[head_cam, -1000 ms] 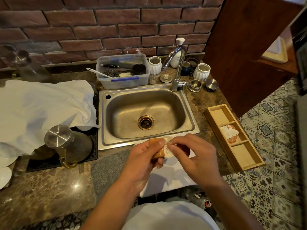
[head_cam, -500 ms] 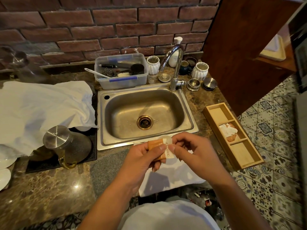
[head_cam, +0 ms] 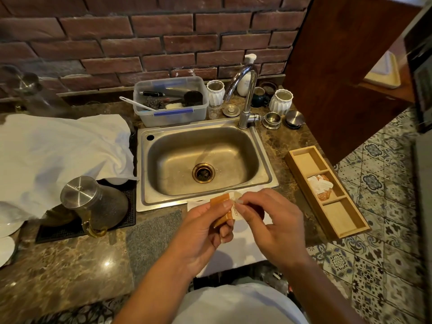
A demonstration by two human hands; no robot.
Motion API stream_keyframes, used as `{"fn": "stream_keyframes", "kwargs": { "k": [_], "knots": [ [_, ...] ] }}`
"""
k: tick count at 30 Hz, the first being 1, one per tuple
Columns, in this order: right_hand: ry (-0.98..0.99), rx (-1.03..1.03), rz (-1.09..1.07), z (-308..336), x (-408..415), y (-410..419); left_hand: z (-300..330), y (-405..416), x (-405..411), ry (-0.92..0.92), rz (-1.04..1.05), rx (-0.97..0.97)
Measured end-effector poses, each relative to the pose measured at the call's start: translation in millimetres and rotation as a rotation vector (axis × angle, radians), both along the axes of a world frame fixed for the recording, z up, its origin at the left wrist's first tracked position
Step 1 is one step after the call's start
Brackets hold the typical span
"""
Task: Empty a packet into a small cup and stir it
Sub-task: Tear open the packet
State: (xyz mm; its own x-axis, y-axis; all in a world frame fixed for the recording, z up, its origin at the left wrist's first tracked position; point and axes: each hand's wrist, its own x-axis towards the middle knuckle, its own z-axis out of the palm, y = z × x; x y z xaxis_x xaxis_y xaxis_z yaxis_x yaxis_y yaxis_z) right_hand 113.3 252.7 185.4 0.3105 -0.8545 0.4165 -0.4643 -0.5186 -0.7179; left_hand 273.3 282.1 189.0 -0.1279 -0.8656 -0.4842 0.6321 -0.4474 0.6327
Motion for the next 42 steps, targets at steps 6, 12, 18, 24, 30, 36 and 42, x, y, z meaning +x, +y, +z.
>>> {"fn": "stream_keyframes", "kwargs": {
  "k": [6,12,18,24,30,36,42],
  "knots": [
    [-0.156,0.439,0.012,2.6,-9.1,-3.3,0.5,2.9,4.5,-0.171,0.008,-0.091],
    [-0.157,0.547,0.108,3.5,-11.8,-3.8,2.0,4.8,7.6,-0.232,-0.050,-0.110],
    [-0.191,0.568,0.128,3.0,-11.1,-3.8,-0.7,10.9,7.9,-0.259,-0.075,-0.142],
    [-0.092,0.407,0.187,8.2,-9.0,-3.2,-3.3,14.1,6.5,-0.239,-0.039,-0.141],
    [0.005,0.080,0.074,0.4,2.8,6.5,0.9,11.2,-1.3,-0.040,0.008,-0.066],
    [-0.135,0.407,0.021,4.7,1.9,11.7,2.2,9.0,3.7,-0.181,-0.027,-0.137],
    [-0.191,0.561,0.176,9.4,-6.4,2.8,-0.7,6.5,10.6,-0.257,-0.101,-0.181]
  ]
}}
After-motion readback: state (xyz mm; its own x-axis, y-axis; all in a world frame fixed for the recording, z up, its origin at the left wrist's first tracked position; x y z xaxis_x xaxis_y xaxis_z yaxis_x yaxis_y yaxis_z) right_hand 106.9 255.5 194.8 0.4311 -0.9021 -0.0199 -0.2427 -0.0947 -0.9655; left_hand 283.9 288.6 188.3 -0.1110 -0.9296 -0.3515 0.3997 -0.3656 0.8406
